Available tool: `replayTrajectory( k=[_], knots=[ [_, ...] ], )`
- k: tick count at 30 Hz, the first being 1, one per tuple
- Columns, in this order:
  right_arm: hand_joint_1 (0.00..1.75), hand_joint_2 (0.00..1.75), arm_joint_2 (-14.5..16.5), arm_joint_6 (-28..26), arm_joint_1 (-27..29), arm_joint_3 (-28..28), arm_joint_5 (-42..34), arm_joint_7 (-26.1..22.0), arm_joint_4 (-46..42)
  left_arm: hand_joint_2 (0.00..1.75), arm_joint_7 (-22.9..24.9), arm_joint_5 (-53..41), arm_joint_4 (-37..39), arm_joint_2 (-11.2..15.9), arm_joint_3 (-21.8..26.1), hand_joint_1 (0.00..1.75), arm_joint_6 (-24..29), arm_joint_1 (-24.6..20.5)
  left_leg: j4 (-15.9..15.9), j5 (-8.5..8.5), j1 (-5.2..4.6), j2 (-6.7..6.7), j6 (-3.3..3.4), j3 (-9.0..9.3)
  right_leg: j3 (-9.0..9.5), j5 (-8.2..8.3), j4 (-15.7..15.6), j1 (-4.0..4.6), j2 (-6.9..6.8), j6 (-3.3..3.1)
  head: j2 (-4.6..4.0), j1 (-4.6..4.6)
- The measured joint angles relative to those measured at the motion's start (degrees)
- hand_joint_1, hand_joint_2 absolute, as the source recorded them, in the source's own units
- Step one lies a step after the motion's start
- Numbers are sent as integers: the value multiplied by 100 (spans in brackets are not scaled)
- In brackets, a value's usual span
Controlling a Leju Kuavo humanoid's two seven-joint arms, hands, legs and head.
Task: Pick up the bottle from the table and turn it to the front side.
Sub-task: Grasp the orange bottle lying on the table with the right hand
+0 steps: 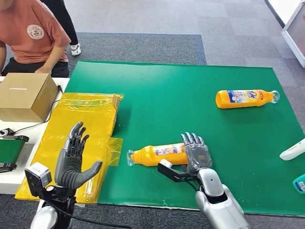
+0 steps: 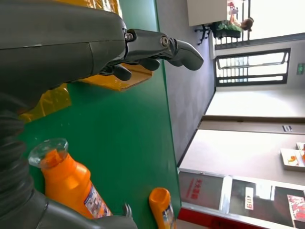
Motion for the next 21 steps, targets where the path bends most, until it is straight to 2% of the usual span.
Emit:
replayTrajectory(
  k=[1, 3, 5, 10, 14, 17, 21],
  knots=[
    [20, 175, 30, 42, -111, 38, 25, -18, 150, 175, -1, 14, 1, 1, -17, 0, -14, -10, 0, 1, 1, 0, -1, 1, 1, 0, 0, 0, 0, -1, 0, 0],
    [107, 175, 86, 193, -336, 123, 60, -79, 436, 175, -4, 37, 1, 2, -58, 0, -52, -31, 0, 1, 1, 0, -1, 6, 4, 1, 0, 1, 1, -2, 0, 0],
    [175, 175, 131, 391, -537, 216, 67, -168, 685, 175, -11, 40, 1, 2, -98, 0, -86, -47, 0, 1, 2, 0, -1, 15, 11, 2, 0, 2, 1, -2, -1, 0],
    [175, 175, 174, 582, -807, 350, -211, -447, 1021, 175, -17, 45, 0, 15, -133, 0, -108, -55, 0, 1, 2, 0, -1, 26, 20, 1, -1, 2, 0, -2, 0, 0],
    [175, 175, 173, 651, -778, 347, -1098, -858, 899, 175, -19, 86, 1, 23, -130, 0, -145, -54, 0, 1, 2, 0, -1, 31, 23, 4, -1, 1, 2, -4, 0, 1],
    [175, 175, 171, 1019, -612, 277, -2435, -1372, 551, 175, -38, 125, 1, 30, -127, 0, -162, -52, 0, 1, 2, 0, -1, 31, 23, 4, -1, 1, 1, -4, -1, 0],
    [175, 175, 172, 1753, -188, -67, -4842, -2018, -110, 175, -141, 214, 4, 54, -125, 0, -132, -36, 0, 1, 1, -3, -1, 21, 21, 4, 0, 1, -2, -3, -1, -1]
  ],
)
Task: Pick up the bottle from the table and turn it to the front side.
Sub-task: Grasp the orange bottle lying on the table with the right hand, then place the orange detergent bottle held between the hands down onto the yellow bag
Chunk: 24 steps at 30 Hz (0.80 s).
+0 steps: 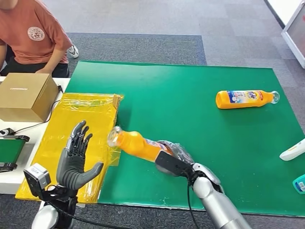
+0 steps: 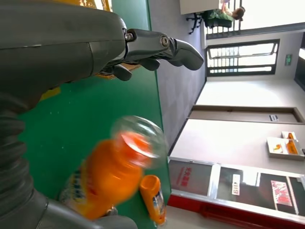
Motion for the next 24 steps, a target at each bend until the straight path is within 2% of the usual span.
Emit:
replayTrajectory(
  k=[5, 7, 9, 13, 17, 24],
  knots=[
    [175, 175, 29, 546, 422, -586, -2355, -497, -797, 175, -120, 105, 28, 50, 4, 0, 128, 8, 0, -2, -1, -1, 2, -5, -3, -3, 0, -1, 0, 3, 0, 2],
    [175, 175, 65, 587, 572, -729, -2947, -629, -1123, 175, -144, 158, 51, 62, 5, 0, 207, 2, 0, -4, -1, 0, 3, -5, -4, -4, -1, -2, 0, 3, 1, 1],
    [175, 175, 103, 424, 719, -762, -3126, -750, -1427, 175, -146, 227, 76, 70, 3, 0, 273, -18, 0, -4, -1, 0, 2, -5, -5, -4, -1, -2, 1, 3, 2, 1],
    [175, 175, 193, -188, 931, -609, -2574, -954, -1835, 175, 5, 518, 140, 72, -47, 0, 209, -128, 0, -5, 0, 0, 0, -5, -7, -6, 0, 0, 1, 1, 0, 1],
    [175, 175, 263, -931, 969, -177, -1610, -1034, -1892, 175, 381, 941, 300, 72, -308, 0, -189, -396, 0, -4, 0, 1, -1, -5, -7, -6, 0, 1, 1, -1, 1, 1],
    [175, 175, 371, -1521, 811, 568, -810, -1060, -1428, 175, 716, 936, 588, 157, -1052, 0, -572, -1111, 0, -1, 0, 0, 1, -6, -6, -3, 0, 0, 1, 2, 1, 2]
  ],
)
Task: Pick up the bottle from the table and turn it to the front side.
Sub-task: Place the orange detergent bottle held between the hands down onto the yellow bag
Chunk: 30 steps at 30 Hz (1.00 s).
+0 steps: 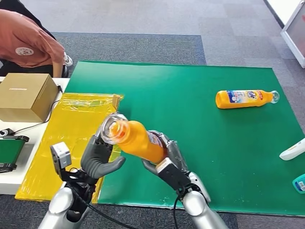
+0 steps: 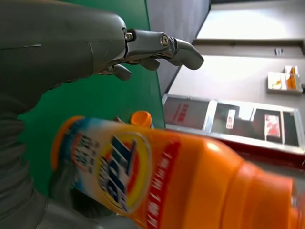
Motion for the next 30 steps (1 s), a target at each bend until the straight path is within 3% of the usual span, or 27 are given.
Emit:
replayTrajectory(
  k=[10, 11, 14, 15, 25, 26, 29, 30],
  knots=[
    [175, 175, 96, -86, -180, 401, 405, 139, 602, 175, 452, -753, 187, 310, -788, 0, -161, -892, 0, 1, 1, 0, -1, -2, -4, 0, 1, 0, 0, 0, 1, -1],
    [175, 175, 98, -83, -192, 430, 435, 171, 648, 175, 496, -815, 208, 340, -840, 14, -158, -952, 0, 1, 1, 0, -1, -2, -4, 0, 1, 0, 0, 0, 1, -1],
    [175, 175, 104, -83, -251, 482, 448, 203, 784, 175, 595, -963, 291, 435, -967, 145, -143, -1115, 0, 1, 1, 0, -1, -4, -6, 0, 1, 0, 0, 0, -1, -1],
    [175, 175, 106, -89, -276, 488, 443, 204, 825, 175, 624, -1014, 323, 469, -1008, 175, -128, -1164, 0, 1, 1, 0, -1, -5, -7, 0, 1, 0, 0, 0, 0, 0],
    [172, 175, 106, -226, -334, 464, 449, 287, 897, 175, 682, -1203, 423, 622, -1132, 175, 42, -1239, 0, 0, 0, 1, -1, -9, -9, -1, 1, 0, 1, 0, 0, -1],
    [143, 175, 106, -245, -334, 458, 455, 297, 895, 175, 680, -1184, 423, 630, -1132, 175, 56, -1236, 0, 0, 0, 1, -1, -9, -9, -1, 1, 0, 0, 0, -1, -1],
    [15, 175, 104, -290, -326, 448, 478, 321, 875, 175, 673, -1058, 423, 649, -1112, 175, 99, -1209, 0, 0, 0, 1, -1, -10, -9, -1, 1, 0, 1, 0, 0, -1],
    [0, 175, 103, -300, -321, 448, 483, 331, 858, 175, 664, -1007, 423, 651, -1093, 175, 128, -1191, 0, 0, 0, 1, -1, -10, -9, -1, 1, 0, 1, 0, 1, -1]
  ],
)
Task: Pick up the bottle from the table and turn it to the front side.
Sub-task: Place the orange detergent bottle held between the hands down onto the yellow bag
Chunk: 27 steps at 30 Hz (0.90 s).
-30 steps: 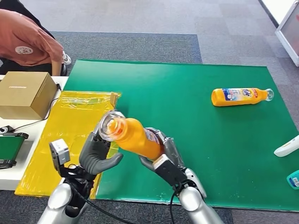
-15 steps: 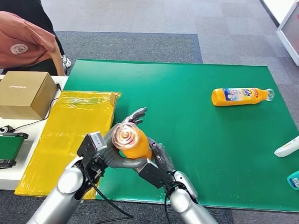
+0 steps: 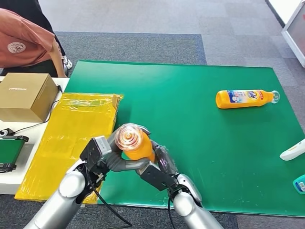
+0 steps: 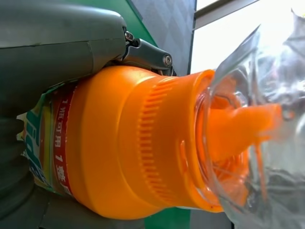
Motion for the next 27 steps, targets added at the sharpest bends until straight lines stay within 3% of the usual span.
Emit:
replayTrajectory(
  k=[3, 5, 7, 10, 12, 14, 17, 23, 27],
  knots=[
    [0, 175, -2, -41, 16, -35, -44, 54, -73, 175, -121, -72, -24, 1, 105, 175, 293, 131, 0, 0, 0, 0, 0, 0, 0, 0, 0, 0, 0, 0, 1, 0],
    [0, 175, -7, -139, 55, -137, -125, 117, -162, 175, -299, -714, -104, -5, 235, 175, 923, 306, 0, 0, 0, 0, 0, 0, -2, 0, 0, 0, 0, 0, 0, 1],
    [0, 175, -18, -277, 155, -333, -233, 190, -335, 175, -411, -2135, -244, -24, 430, 175, 2066, 526, 0, -1, 0, 1, 0, -1, -3, -1, 0, -1, 0, 0, -1, 0],
    [0, 175, -38, -420, 345, -744, -394, 249, -707, 175, -163, -5231, -459, -87, 793, 175, 3972, 862, 0, -3, -1, -1, 1, -5, -3, -3, 0, -1, -1, 0, -1, 0],
    [0, 175, -43, -492, 413, -1008, -486, 243, -949, 175, 157, -6987, -513, -138, 1037, 175, 4722, 1069, 0, -4, -1, -1, 1, -5, -4, -4, -1, -1, -1, 0, 1, 1],
    [0, 175, -44, -554, 434, -1234, -572, 210, -1171, 175, 479, -8077, -509, -198, 1274, 175, 5009, 1229, 0, -5, -1, -1, 1, -5, -6, -4, -1, -2, 0, -1, 1, 1],
    [0, 175, -45, -603, 439, -1460, -710, 120, -1484, 175, 897, -8975, -281, -243, 1610, 175, 5105, 1289, 0, -4, -1, 0, 0, -4, -6, -4, -1, -1, -1, -1, 1, 1],
    [0, 175, -55, -606, 428, -1600, -833, 20, -1958, 175, 1289, -9148, 553, -157, 1871, 175, 5120, 1153, 0, 6, 2, 2, -5, -4, -10, 2, 1, 1, 0, -8, -1, 0],
    [0, 175, -67, -553, 421, -1598, -991, -117, -2173, 175, 1543, -9149, 1397, -68, 1684, 175, 5129, 847, 0, 7, 0, 0, -4, -4, -7, 3, 1, -1, -1, -5, -1, 0]
  ],
)
